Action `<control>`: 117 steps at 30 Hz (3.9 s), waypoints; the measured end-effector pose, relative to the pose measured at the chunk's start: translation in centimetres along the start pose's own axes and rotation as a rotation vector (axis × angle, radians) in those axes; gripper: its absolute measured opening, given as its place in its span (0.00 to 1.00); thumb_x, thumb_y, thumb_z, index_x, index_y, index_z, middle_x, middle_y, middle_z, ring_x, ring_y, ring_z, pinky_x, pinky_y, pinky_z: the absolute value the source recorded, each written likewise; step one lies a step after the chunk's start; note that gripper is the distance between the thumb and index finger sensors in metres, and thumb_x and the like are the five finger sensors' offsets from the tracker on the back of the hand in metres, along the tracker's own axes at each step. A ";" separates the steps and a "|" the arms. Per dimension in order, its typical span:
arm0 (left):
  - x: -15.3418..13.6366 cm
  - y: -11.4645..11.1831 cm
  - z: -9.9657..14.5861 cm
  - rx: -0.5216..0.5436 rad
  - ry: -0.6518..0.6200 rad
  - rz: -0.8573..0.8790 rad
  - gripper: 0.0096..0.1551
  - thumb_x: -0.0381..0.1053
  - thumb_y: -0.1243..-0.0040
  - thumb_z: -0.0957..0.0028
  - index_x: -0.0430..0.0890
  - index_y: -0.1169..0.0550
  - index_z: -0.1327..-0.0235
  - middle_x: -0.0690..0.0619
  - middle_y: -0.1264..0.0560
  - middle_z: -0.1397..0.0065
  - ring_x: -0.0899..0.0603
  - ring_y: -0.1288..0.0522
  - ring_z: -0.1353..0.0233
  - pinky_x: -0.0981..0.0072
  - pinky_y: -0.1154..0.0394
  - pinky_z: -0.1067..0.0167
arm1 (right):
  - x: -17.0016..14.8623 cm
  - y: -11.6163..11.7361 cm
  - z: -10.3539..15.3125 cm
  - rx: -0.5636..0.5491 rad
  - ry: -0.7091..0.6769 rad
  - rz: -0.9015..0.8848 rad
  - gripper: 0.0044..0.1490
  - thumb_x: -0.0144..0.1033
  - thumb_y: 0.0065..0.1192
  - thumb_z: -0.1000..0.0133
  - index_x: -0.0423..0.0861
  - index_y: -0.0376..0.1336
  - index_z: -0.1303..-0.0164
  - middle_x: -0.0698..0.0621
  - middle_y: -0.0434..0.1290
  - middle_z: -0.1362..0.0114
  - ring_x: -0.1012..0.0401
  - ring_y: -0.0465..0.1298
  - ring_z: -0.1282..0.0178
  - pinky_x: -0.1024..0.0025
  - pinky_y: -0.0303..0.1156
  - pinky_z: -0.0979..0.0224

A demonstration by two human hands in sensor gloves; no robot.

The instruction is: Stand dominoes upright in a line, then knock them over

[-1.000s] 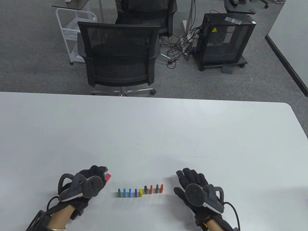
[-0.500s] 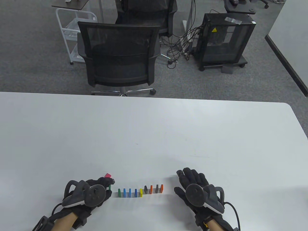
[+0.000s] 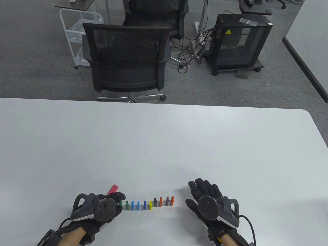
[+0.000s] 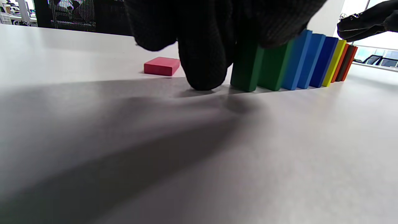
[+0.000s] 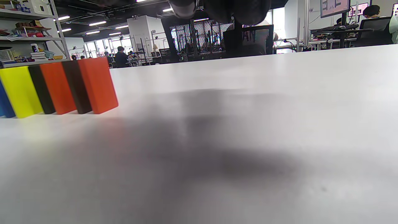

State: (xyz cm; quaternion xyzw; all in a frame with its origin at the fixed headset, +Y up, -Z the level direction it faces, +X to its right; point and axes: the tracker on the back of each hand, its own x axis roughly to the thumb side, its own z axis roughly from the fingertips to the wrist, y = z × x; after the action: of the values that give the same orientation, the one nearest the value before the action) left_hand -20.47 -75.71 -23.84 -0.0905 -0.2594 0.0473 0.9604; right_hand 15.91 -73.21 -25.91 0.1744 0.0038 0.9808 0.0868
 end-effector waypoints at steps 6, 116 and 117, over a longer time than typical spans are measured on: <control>0.1 0.0 0.0 0.002 -0.003 0.005 0.29 0.54 0.42 0.31 0.41 0.30 0.23 0.44 0.20 0.27 0.50 0.15 0.35 0.57 0.25 0.28 | 0.0 0.0 0.0 0.000 0.000 0.000 0.45 0.58 0.45 0.40 0.47 0.54 0.13 0.40 0.53 0.12 0.43 0.58 0.14 0.45 0.48 0.16; -1.0 -0.2 0.6 -0.103 0.049 -0.022 0.38 0.57 0.43 0.31 0.39 0.36 0.14 0.43 0.26 0.21 0.49 0.19 0.33 0.52 0.30 0.25 | 0.1 0.1 -0.1 0.013 0.003 0.005 0.45 0.58 0.45 0.40 0.47 0.54 0.14 0.40 0.53 0.13 0.43 0.58 0.15 0.45 0.49 0.16; -1.0 -0.2 0.6 -0.110 0.052 -0.019 0.40 0.58 0.43 0.31 0.39 0.38 0.13 0.42 0.26 0.20 0.48 0.20 0.32 0.51 0.30 0.25 | 0.1 0.1 -0.1 0.013 0.003 0.005 0.45 0.58 0.46 0.40 0.47 0.54 0.14 0.40 0.53 0.13 0.43 0.58 0.15 0.45 0.49 0.16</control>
State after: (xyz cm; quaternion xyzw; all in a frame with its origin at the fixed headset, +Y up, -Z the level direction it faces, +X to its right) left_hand -21.66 -75.91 -23.77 -0.1421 -0.2374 0.0216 0.9607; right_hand 15.80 -73.33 -25.95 0.1734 0.0099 0.9813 0.0833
